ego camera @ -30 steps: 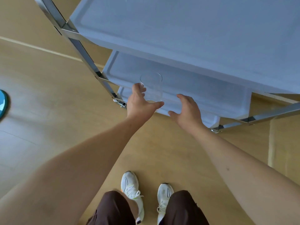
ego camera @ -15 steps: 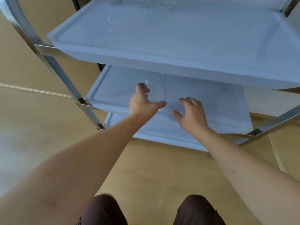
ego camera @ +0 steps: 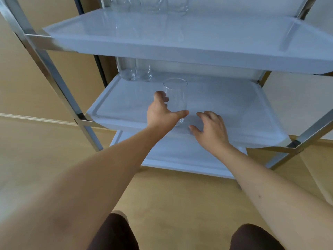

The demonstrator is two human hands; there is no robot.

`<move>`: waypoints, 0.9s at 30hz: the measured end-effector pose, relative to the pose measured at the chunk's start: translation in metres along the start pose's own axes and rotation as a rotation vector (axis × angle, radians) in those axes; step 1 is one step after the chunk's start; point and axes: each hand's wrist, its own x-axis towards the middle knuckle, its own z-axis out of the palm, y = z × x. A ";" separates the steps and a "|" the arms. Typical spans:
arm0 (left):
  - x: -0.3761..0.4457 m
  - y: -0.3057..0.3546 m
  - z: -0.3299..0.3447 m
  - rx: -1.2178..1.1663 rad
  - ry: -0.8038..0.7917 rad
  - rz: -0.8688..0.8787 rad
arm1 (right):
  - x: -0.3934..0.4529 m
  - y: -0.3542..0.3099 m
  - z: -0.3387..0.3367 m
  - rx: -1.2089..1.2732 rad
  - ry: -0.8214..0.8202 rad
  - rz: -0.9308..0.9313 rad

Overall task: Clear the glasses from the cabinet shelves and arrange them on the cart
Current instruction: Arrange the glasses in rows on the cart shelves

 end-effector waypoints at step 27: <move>0.160 -0.041 0.057 0.105 0.267 0.097 | 0.111 -0.019 0.048 -0.158 -0.040 -0.035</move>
